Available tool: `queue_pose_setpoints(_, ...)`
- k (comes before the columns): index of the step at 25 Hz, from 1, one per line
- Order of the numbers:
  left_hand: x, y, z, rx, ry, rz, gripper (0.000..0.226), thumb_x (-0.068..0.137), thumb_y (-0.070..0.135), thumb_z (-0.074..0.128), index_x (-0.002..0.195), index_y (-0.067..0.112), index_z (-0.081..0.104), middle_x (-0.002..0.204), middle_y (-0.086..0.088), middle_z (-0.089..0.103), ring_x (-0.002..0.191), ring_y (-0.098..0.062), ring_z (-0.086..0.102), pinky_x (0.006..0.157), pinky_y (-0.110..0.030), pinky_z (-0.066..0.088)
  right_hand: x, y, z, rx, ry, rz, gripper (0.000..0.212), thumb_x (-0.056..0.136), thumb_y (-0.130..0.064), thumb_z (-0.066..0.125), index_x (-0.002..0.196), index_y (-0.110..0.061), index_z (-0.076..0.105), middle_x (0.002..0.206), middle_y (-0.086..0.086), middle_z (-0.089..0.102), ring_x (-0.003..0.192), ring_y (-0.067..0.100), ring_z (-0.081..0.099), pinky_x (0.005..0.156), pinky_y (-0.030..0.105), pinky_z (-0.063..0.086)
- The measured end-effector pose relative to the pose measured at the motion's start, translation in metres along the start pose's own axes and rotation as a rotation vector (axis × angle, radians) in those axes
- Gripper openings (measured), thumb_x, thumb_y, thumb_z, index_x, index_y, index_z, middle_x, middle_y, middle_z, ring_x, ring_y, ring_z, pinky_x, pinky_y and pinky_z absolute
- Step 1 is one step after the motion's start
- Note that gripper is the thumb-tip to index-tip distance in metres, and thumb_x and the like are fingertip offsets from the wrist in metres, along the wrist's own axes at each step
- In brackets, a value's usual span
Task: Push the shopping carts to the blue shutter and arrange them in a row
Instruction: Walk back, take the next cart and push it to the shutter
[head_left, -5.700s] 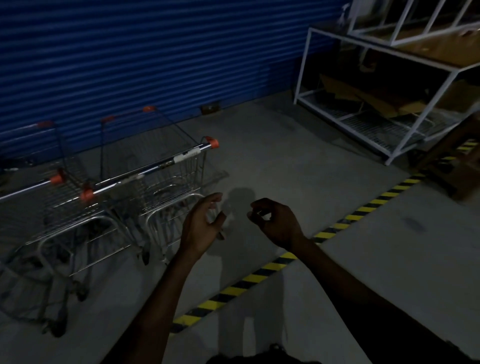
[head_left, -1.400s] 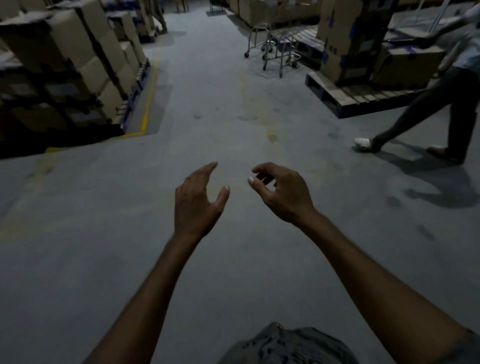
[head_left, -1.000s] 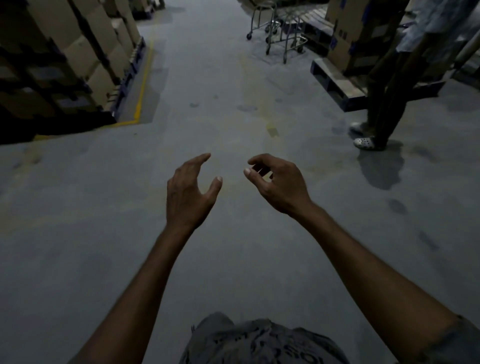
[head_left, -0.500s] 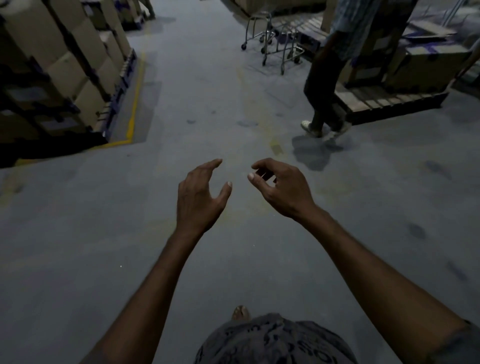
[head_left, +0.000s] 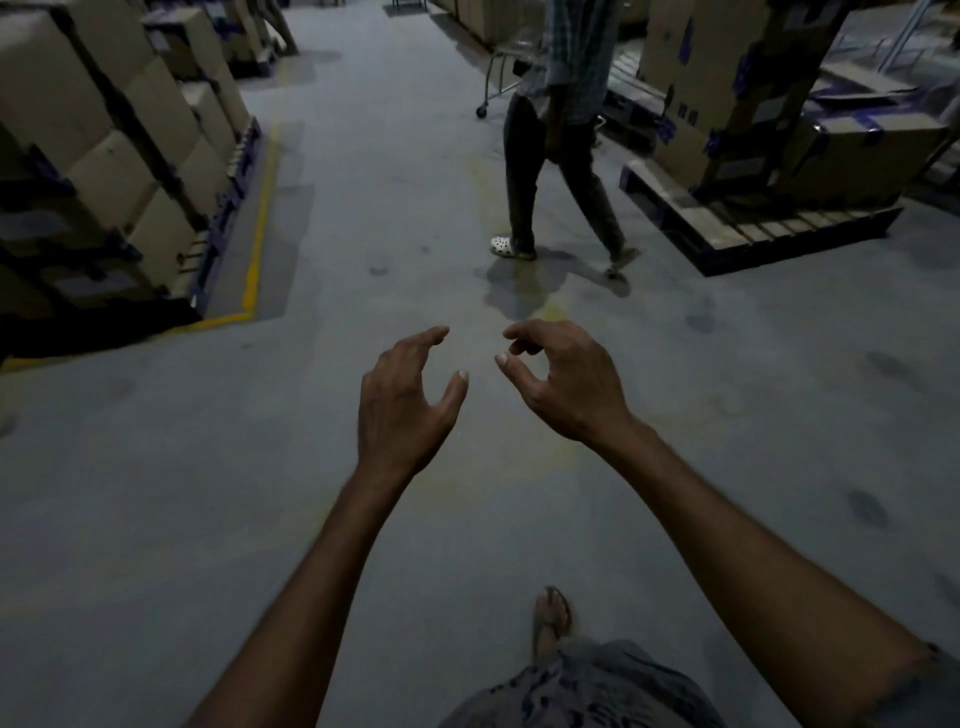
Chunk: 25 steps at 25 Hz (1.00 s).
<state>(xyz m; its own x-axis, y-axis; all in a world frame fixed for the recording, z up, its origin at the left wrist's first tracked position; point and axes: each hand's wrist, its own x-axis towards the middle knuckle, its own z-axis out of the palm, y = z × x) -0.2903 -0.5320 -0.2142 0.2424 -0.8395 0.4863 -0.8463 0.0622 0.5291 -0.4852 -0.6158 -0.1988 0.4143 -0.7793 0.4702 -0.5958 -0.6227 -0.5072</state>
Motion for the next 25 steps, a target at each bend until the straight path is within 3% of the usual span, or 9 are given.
queue_pose_setpoints(10,0.169,-0.039,0.074,0.125,0.008,0.036,0.053,0.092,0.042,0.066,0.141,0.030,0.051,0.139,0.007,0.058,0.127,-0.014,0.052,0.100,-0.040,0.043,0.166,0.102,0.047,-0.025,0.009,-0.028,0.032,0.095,-0.049,0.061,0.118,-0.026,0.065,0.099,-0.011,0.069,0.087,0.006,0.057,0.070,0.027,0.048)
queue_pose_setpoints(14,0.238,-0.051,0.093,0.153,0.052,0.027,0.052,0.092,0.041,0.066,0.140,0.029,0.051,0.138,0.006,0.058,0.126,-0.014,0.053,0.099,-0.038,0.042,0.239,0.134,0.059,-0.002,-0.001,-0.055,0.033,0.095,-0.053,0.058,0.118,-0.030,0.064,0.098,-0.016,0.065,0.088,0.005,0.056,0.074,0.031,0.052)
queue_pose_setpoints(25,0.385,-0.124,0.146,0.130,0.044,0.008,0.052,0.092,0.040,0.067,0.141,0.028,0.052,0.138,0.007,0.058,0.125,-0.014,0.054,0.100,-0.038,0.042,0.386,0.187,0.129,0.098,-0.020,-0.028,0.031,0.094,-0.051,0.059,0.116,-0.030,0.065,0.097,-0.020,0.064,0.091,0.002,0.055,0.075,0.028,0.047)
